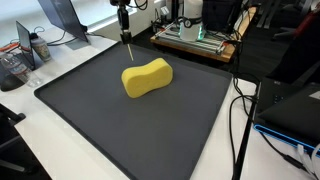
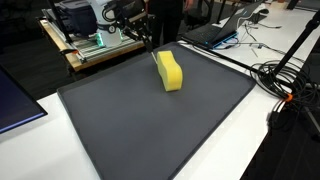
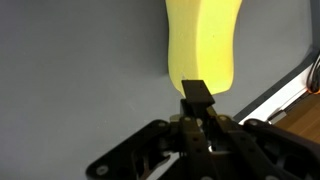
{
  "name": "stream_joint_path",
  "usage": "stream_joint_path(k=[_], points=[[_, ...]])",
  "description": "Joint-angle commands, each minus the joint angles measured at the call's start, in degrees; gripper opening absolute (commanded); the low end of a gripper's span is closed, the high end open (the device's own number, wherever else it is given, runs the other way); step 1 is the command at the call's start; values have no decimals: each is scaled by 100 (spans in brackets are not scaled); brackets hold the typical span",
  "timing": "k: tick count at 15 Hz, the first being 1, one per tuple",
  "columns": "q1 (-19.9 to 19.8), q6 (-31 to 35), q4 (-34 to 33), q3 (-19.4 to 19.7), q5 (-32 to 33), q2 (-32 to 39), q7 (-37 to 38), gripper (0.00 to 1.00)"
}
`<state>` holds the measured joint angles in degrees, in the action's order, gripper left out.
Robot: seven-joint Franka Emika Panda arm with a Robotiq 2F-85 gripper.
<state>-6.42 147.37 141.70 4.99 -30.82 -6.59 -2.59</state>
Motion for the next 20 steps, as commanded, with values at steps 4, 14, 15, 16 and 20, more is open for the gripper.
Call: stream_joint_path(k=[4,14,15,16,20], points=[[296,658,1090,79,-155,-1298,-127,3],[473,1300,1620,-866,56,-2010,-20,3],[418,1331,1609,-1054,93,-1998,-4,3],[343,1373,1602,-1277,154,-1979,29,3],[44,1332,1596,-2150,364,-1962,123,3]])
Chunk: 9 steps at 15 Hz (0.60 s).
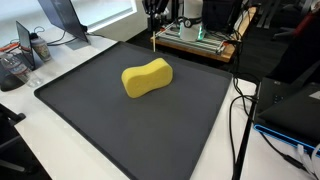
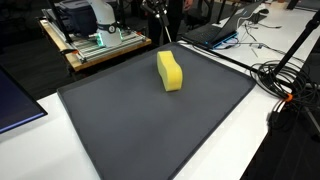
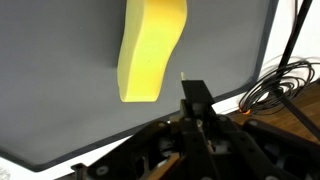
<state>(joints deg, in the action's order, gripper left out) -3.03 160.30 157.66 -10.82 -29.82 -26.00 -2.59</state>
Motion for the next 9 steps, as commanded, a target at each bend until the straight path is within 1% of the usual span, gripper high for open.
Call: stream_joint_path(k=[1,6,9], points=[[-381,47,0,-789,350,-14,142,3],[-681,-15,0,-1720,733,-43,282,3],[-942,-54,0,-2285,1157,-16,561,3]])
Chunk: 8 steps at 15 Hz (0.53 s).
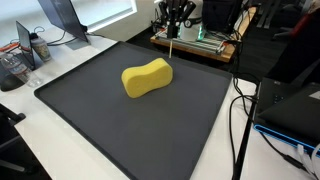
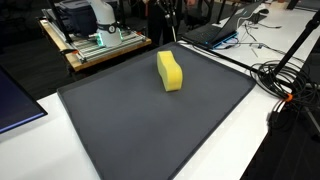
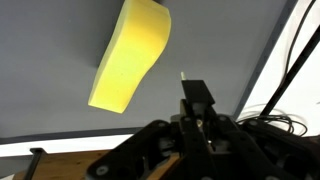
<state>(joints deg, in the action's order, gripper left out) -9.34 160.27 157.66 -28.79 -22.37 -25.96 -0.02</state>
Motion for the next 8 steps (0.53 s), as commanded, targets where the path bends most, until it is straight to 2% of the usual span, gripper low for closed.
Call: stream_joint_path(k=[1,2,3,8], points=[[-394,-48,1,-653,546,-24,385,3],[-494,-77,-16,-817,687,-15,488,3],[-79,-84,-72,-363,1447,168,1048,3],[-164,-857,-804,-390,2720,509,2087,3]])
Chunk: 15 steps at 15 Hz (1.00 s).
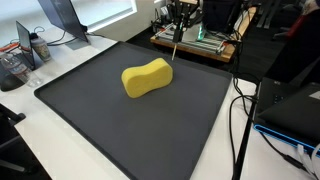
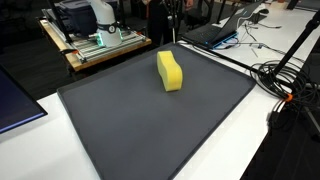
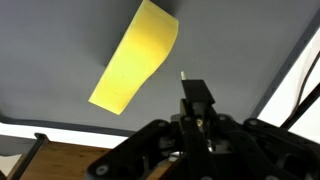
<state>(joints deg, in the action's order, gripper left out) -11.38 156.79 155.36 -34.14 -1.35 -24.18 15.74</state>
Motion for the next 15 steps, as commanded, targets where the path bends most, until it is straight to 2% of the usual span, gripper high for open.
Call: stream_joint_path(k=[1,6,8,12,15], points=[[68,-697,-774,190,775,431,647,3],[176,-1708,-2042,441,1517,1237,1403,3],[331,-2157,-2515,661,1775,1585,1621,3],[873,-3209,-3358,1410,1518,2016,1163,3],[1153,-3779,-3671,1927,1218,1985,519,3]])
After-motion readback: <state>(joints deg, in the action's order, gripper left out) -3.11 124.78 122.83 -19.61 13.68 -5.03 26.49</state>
